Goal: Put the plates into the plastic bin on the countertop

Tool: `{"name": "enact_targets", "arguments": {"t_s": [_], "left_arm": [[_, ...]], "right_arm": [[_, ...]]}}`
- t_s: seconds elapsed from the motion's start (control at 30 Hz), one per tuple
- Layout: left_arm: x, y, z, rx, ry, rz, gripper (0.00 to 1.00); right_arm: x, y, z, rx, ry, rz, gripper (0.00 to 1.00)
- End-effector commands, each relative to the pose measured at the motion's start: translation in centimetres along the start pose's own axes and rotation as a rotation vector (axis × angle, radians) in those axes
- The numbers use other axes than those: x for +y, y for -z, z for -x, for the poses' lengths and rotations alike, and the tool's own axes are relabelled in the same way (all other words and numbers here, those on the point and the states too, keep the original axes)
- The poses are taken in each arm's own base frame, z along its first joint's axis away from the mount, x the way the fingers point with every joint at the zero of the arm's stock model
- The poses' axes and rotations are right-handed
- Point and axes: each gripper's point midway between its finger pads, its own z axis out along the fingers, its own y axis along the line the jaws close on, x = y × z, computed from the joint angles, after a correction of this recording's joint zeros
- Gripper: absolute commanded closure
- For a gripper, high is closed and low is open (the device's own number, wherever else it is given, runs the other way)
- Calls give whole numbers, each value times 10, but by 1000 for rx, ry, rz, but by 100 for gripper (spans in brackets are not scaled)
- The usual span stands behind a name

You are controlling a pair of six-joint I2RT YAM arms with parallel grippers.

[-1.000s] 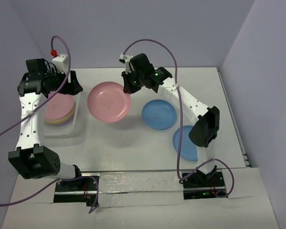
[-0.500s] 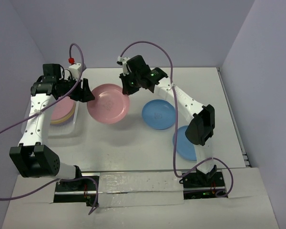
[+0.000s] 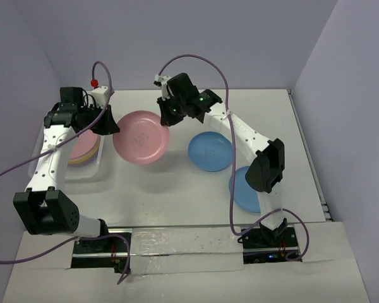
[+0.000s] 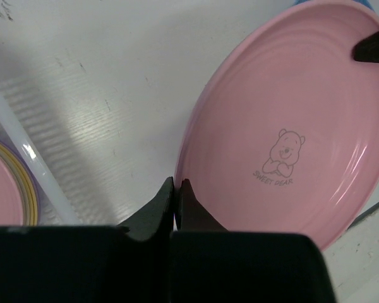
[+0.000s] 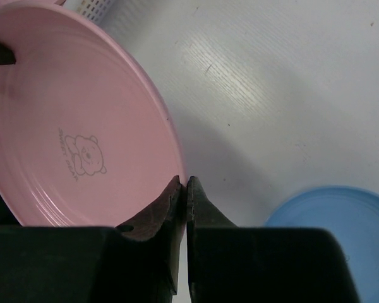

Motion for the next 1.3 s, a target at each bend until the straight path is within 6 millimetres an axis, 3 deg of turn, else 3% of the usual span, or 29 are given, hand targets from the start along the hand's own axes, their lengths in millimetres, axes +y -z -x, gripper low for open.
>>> {"name": "enact_targets", "arguments": {"t_s": [0.0, 0.1, 0.13, 0.17, 0.37, 0.47, 0.57, 0.67, 0.8, 0.93, 0.97, 1.03, 1.1, 1.13, 1.17, 1.27], "left_arm": [[-3, 6, 13, -57, -25, 7, 100], [12, 14, 19, -73, -2, 56, 100], [20, 18, 22, -82, 4, 78, 100], [29, 23, 25, -89, 10, 103, 100], [126, 66, 31, -128, 147, 341, 100], [186, 90, 15, -107, 243, 506, 100], [238, 95, -7, -79, 324, 599, 100], [269, 99, -25, -49, 342, 689, 100], [298, 91, -43, -14, 363, 749, 100], [311, 87, -53, 6, 380, 780, 98], [314, 86, -56, 11, 385, 787, 93], [317, 87, -58, 18, 383, 804, 68], [315, 90, -58, 14, 374, 809, 24], [313, 92, -57, 6, 368, 811, 10], [312, 93, -55, 1, 362, 809, 2], [301, 105, -38, -57, 332, 800, 1]], "right_arm": [[12, 28, 29, -94, 11, 26, 66], [7, 29, 24, -84, -7, 9, 24], [3, 30, 23, -81, -16, 2, 15], [-1, 31, 21, -78, -25, -5, 12], [-51, 36, -9, -19, -143, -32, 11], [-97, 46, -27, -10, -208, -87, 11], [-138, 57, -51, 1, -247, -150, 9], [-177, 71, -66, 2, -291, -205, 6], [-210, 83, -88, 22, -310, -262, 5], [-229, 85, -102, 37, -317, -303, 9], [-234, 83, -107, 52, -319, -312, 10], [-240, 79, -115, 71, -326, -320, 15], [-245, 74, -121, 89, -333, -325, 19], [-247, 72, -124, 98, -337, -332, 21], [-248, 71, -124, 101, -338, -332, 22], [-256, 62, -132, 128, -316, -337, 34]]}}
